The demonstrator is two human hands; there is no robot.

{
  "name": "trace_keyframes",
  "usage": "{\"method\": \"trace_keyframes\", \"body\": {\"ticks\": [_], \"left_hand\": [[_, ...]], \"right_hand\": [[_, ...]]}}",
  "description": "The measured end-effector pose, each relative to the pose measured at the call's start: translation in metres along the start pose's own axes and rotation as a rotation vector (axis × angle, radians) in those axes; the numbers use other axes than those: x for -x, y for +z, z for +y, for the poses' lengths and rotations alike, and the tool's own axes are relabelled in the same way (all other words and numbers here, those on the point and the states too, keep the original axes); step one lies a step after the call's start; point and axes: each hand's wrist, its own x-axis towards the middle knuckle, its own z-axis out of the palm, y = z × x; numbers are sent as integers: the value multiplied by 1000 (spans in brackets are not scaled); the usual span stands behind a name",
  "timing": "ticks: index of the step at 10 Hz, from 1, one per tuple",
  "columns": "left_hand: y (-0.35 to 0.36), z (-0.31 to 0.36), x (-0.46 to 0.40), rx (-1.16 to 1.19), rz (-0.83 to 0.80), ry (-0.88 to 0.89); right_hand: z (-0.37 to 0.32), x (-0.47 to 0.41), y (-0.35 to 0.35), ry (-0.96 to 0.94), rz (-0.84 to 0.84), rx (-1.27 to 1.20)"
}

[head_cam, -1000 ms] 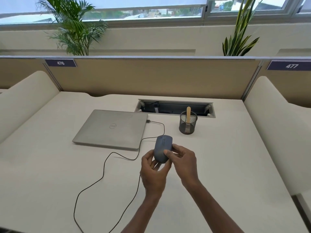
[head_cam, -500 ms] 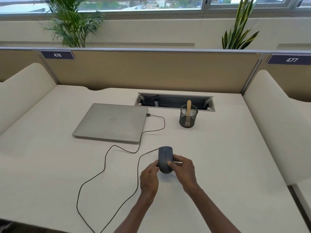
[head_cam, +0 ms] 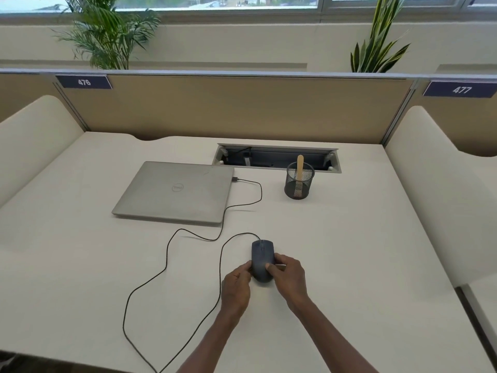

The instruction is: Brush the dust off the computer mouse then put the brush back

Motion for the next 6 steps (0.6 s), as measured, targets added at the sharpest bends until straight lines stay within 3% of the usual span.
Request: {"method": "trace_keyframes", "body": {"ticks": [5,6], "left_hand": [[-5,-3,-8,-234,-25,180],[-14,5,-10,-210,47,221]], "right_hand": [[12,0,7,30,37,76],[2,5,-1,38,67,98]]}}
